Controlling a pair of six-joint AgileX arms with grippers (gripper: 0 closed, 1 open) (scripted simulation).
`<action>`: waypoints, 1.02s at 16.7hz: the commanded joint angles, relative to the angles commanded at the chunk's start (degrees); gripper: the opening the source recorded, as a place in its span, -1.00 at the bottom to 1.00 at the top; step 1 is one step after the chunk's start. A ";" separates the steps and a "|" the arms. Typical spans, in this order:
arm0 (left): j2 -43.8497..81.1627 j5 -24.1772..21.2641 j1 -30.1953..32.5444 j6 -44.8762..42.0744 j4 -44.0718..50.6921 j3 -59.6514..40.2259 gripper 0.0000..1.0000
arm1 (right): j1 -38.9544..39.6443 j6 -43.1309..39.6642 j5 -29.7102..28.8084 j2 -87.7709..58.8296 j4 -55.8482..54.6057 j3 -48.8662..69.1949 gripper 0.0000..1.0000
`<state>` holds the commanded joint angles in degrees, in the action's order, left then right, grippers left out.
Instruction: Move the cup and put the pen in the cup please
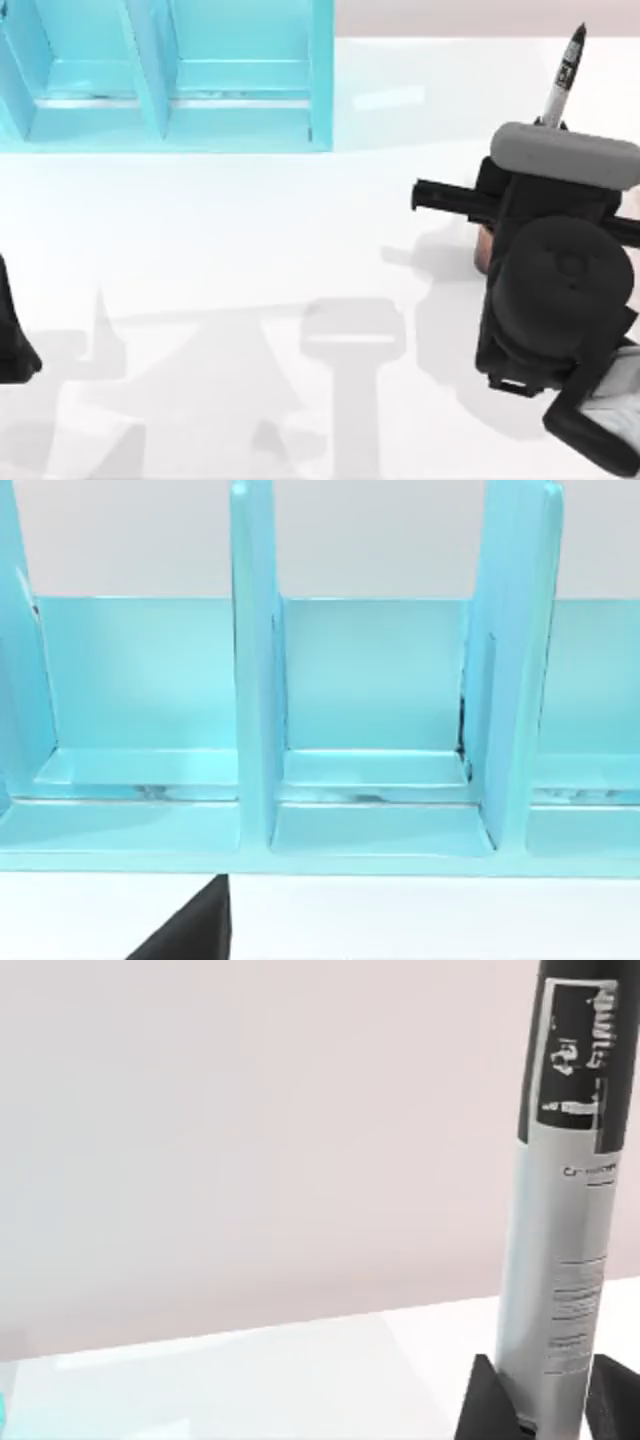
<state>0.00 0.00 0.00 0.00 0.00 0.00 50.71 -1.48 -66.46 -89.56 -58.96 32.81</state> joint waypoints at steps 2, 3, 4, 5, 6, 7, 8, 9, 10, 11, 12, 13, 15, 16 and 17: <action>0.00 0.00 0.00 0.00 0.00 0.00 1.00 | 0.00 0.00 0.00 0.00 0.00 0.00 -1.00; 0.00 0.00 0.00 0.00 0.00 0.00 1.00 | -0.31 0.11 0.07 -0.29 0.09 0.15 -1.00; 0.00 0.00 0.00 0.00 0.00 0.00 1.00 | -0.50 0.15 0.27 -0.47 -0.07 0.27 -1.00; 0.00 0.00 0.00 0.00 0.00 0.00 1.00 | -1.24 0.20 1.02 -1.20 -0.52 0.56 -1.00; 0.00 0.00 0.00 0.00 0.00 0.00 1.00 | -2.16 0.24 1.97 -2.13 -0.97 0.87 -1.00; 0.00 0.00 0.00 0.00 0.00 0.00 1.00 | -2.96 0.26 2.71 -2.89 -1.40 1.16 -1.00; 0.00 0.00 0.00 0.00 0.00 0.00 1.00 | -3.81 0.32 3.55 -3.67 -1.87 1.49 -1.00; 0.00 0.00 0.00 0.00 0.00 0.00 1.00 | -4.50 0.40 4.26 -4.33 -2.37 1.84 -1.00; 0.00 0.00 0.00 0.00 0.00 0.00 1.00 | -5.32 0.46 5.16 -5.15 -2.80 2.15 -1.00; 0.00 0.00 0.00 0.00 0.00 0.00 1.00 | -6.47 0.49 6.34 -6.25 -3.28 2.44 -1.00; 0.00 0.00 0.00 0.00 0.00 0.00 1.00 | -7.27 0.53 7.15 -7.07 -3.80 2.78 -1.00; 0.00 0.00 0.00 0.00 0.00 0.00 1.00 | -7.49 0.54 7.37 -7.30 -4.00 2.94 -1.00; 0.00 0.00 0.00 0.00 0.00 0.00 1.00 | -7.49 0.54 7.37 -7.30 -4.00 2.94 -1.00; 0.00 0.00 0.00 0.00 0.00 0.00 1.00 | -7.49 0.54 7.37 -7.30 -4.00 2.94 -1.00; 0.00 0.00 0.00 0.00 0.00 0.00 1.00 | -7.49 0.54 7.37 -7.30 -4.00 2.94 -0.85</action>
<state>0.00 0.00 0.00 0.00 0.00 0.00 43.21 -0.94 -59.09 -96.86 -62.95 35.75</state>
